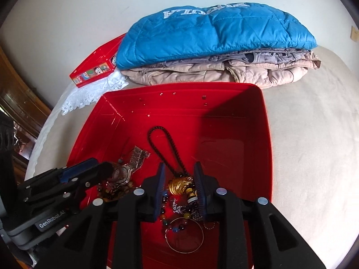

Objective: Organize jewelry

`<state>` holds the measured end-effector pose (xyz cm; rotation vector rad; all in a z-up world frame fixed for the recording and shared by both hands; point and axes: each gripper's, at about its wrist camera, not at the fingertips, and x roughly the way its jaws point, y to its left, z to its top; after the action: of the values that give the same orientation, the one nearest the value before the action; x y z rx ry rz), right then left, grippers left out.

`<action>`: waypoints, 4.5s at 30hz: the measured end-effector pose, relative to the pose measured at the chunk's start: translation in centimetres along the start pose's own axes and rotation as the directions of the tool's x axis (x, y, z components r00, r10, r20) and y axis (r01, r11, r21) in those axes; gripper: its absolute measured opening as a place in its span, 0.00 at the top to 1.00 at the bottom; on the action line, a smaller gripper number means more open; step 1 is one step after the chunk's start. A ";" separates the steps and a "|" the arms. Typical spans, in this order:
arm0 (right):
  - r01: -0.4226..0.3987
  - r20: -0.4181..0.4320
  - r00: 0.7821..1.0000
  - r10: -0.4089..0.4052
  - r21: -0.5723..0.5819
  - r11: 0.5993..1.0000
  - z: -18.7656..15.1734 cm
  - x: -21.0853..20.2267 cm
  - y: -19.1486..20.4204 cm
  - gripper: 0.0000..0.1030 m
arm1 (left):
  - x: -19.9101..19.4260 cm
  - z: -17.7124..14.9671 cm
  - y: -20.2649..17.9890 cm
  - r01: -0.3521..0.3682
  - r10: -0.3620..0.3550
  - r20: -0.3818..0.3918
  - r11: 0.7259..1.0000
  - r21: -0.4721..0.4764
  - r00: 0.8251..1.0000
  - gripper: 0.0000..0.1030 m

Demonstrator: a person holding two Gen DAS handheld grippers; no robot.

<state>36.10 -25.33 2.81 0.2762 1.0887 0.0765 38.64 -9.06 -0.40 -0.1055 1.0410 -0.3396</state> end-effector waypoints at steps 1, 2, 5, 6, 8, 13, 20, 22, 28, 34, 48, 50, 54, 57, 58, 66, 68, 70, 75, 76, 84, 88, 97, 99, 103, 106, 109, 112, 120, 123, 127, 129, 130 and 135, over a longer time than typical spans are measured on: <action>0.004 0.007 1.000 -0.004 -0.001 1.000 0.0 -0.2 0.1 0.75 | -0.2 0.0 0.0 0.001 -0.001 0.004 1.000 0.000 1.000 0.59; 0.006 0.012 1.000 -0.006 -0.003 1.000 0.1 -0.3 0.1 0.74 | -0.3 0.0 0.0 0.002 -0.002 0.006 1.000 0.000 1.000 0.58; 0.013 0.032 0.999 -0.013 -0.006 1.000 0.1 -0.9 0.0 0.67 | -0.7 0.0 -0.1 0.002 -0.002 0.017 1.000 0.002 1.000 0.56; 0.022 0.043 0.999 -0.022 -0.006 1.000 0.1 -1.1 -0.1 0.64 | -0.9 0.0 -0.1 0.001 -0.001 0.022 1.000 0.002 1.000 0.54; 0.040 0.058 0.998 -0.039 -0.007 0.999 0.2 -1.5 -0.2 0.60 | -1.3 0.0 0.0 -0.002 0.002 0.036 1.000 0.001 0.999 0.48; 0.063 0.079 0.995 -0.064 0.015 0.998 0.2 -2.4 -1.0 0.49 | -2.6 0.0 0.1 -0.021 0.021 0.067 1.000 -0.003 0.997 0.34; 0.100 0.135 0.986 -0.098 -0.001 0.995 -0.8 -5.2 -0.9 0.22 | -5.9 -1.0 0.2 -0.063 0.060 0.143 0.998 0.019 0.988 0.16; 0.111 0.155 0.982 -0.107 -0.013 0.994 -1.3 -6.2 -0.5 0.16 | -7.1 -1.5 0.3 -0.068 0.063 0.166 0.997 0.023 0.984 0.13; 0.108 0.188 0.977 -0.099 -0.035 0.994 -2.7 -8.7 0.9 0.07 | -10.1 -3.4 0.1 -0.080 0.068 0.207 0.996 0.047 0.976 0.11; 0.113 0.202 0.974 -0.102 -0.047 0.992 -4.1 -10.3 1.7 0.04 | -12.2 -5.3 -0.6 -0.110 0.088 0.245 0.991 0.077 0.965 0.08; 0.134 0.183 0.975 -0.124 -0.043 0.990 -6.5 -11.8 2.0 0.04 | -14.5 -7.7 -0.9 -0.153 0.125 0.286 0.985 0.077 0.950 0.06; 0.139 0.180 0.975 -0.128 -0.050 0.989 -6.8 -11.8 2.3 0.04 | -14.5 -7.9 -0.8 -0.158 0.130 0.280 0.984 0.078 0.951 0.06; 0.127 0.158 0.980 -0.117 -0.055 0.990 -7.2 -11.5 2.5 0.04 | -14.1 -7.9 -0.6 -0.176 0.150 0.267 0.981 0.076 0.952 0.06; 0.123 0.138 0.984 -0.115 -0.050 0.991 -7.4 -11.2 2.5 0.04 | -13.6 -7.8 -0.5 -0.190 0.166 0.249 0.979 0.077 0.954 0.06; 0.117 0.126 0.986 -0.110 -0.046 0.992 -7.4 -11.0 2.4 0.04 | -13.3 -7.7 -0.4 -0.196 0.173 0.238 0.978 0.076 0.956 0.05; 0.120 0.067 0.991 -0.118 -0.015 0.993 -8.0 -9.1 1.3 0.04 | -11.3 -7.2 0.6 -0.216 0.202 0.194 0.975 0.052 0.960 0.06; 0.118 0.059 0.991 -0.117 -0.006 0.993 -8.1 -8.9 1.1 0.04 | -10.7 -7.1 0.8 -0.222 0.210 0.182 0.974 0.048 0.961 0.05; 0.118 0.059 0.991 -0.117 -0.005 0.993 -8.1 -8.9 1.0 0.04 | -10.3 -7.0 0.9 -0.226 0.215 0.175 0.973 0.050 0.961 0.05; 0.117 0.058 0.992 -0.116 -0.010 0.993 -8.2 -8.9 1.1 0.04 | -9.4 -7.0 1.0 -0.235 0.223 0.155 0.970 0.062 0.962 0.05; 0.117 0.058 0.992 -0.116 -0.012 0.993 -8.2 -8.9 1.1 0.04 | -9.2 -7.0 1.0 -0.236 0.224 0.151 0.970 0.063 0.963 0.05; 0.120 0.049 0.992 -0.119 -0.020 0.993 -8.3 -8.4 1.3 0.04 | -9.0 -7.1 0.9 -0.229 0.217 0.146 0.971 0.068 0.965 0.05; 0.119 0.055 0.992 -0.117 -0.025 0.993 -8.3 -8.5 1.6 0.04 | -9.0 -7.1 0.9 -0.229 0.218 0.144 0.971 0.069 0.965 0.05; 0.119 0.059 0.991 -0.118 -0.022 0.993 -8.3 -8.6 1.5 0.04 | -8.7 -7.2 0.7 -0.226 0.215 0.136 0.972 0.072 0.967 0.05; 0.119 0.058 0.991 -0.117 -0.024 0.993 -8.3 -8.5 1.5 0.04 | -8.7 -7.2 0.7 -0.226 0.215 0.136 0.972 0.072 0.967 0.05; 0.120 0.057 0.991 -0.118 -0.028 0.992 -8.3 -8.5 1.6 0.04 | -8.7 -7.2 0.7 -0.226 0.215 0.137 0.971 0.073 0.967 0.05; 0.120 0.058 0.991 -0.118 -0.027 0.992 -8.3 -8.5 1.6 0.04 | -8.7 -7.2 0.7 -0.227 0.216 0.137 0.971 0.073 0.967 0.06; 0.120 0.057 0.991 -0.118 -0.029 0.992 -8.3 -8.5 1.6 0.04 | -8.7 -7.2 0.7 -0.226 0.215 0.137 0.971 0.073 0.967 0.05; 0.120 0.057 0.991 -0.119 -0.029 0.992 -8.3 -8.5 1.6 0.04 | -8.7 -7.2 0.6 -0.227 0.216 0.135 0.971 0.075 0.967 0.05; 0.121 0.056 0.991 -0.119 -0.029 0.992 -8.3 -8.4 1.6 0.04 | -8.5 -7.1 0.6 -0.228 0.216 0.129 0.970 0.079 0.968 0.05; 0.121 0.056 0.991 -0.119 -0.029 0.992 -8.3 -8.4 1.6 0.04 | -8.3 -7.2 0.6 -0.226 0.216 0.126 0.971 0.080 0.968 0.05; 0.121 0.056 0.991 -0.119 -0.028 0.992 -8.3 -8.4 1.6 0.04 | -8.2 -7.2 0.6 -0.226 0.215 0.123 0.971 0.081 0.969 0.06; 0.121 0.056 0.991 -0.119 -0.029 0.992 -8.2 -8.4 1.6 0.04 | -8.1 -7.2 0.6 -0.229 0.218 0.124 0.970 0.082 0.968 0.05; 0.121 0.056 0.991 -0.119 -0.029 0.992 -8.2 -8.4 1.6 0.04 | -8.1 -7.2 0.6 -0.231 0.220 0.124 0.970 0.082 0.968 0.06; 0.121 0.056 0.991 -0.120 -0.028 0.992 -8.3 -8.4 1.6 0.04 | -8.1 -7.3 0.6 -0.228 0.218 0.122 0.970 0.081 0.968 0.06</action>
<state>25.03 -23.89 6.87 0.1824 1.0473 -0.0214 28.83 -5.30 2.43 0.0767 0.9130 -0.1753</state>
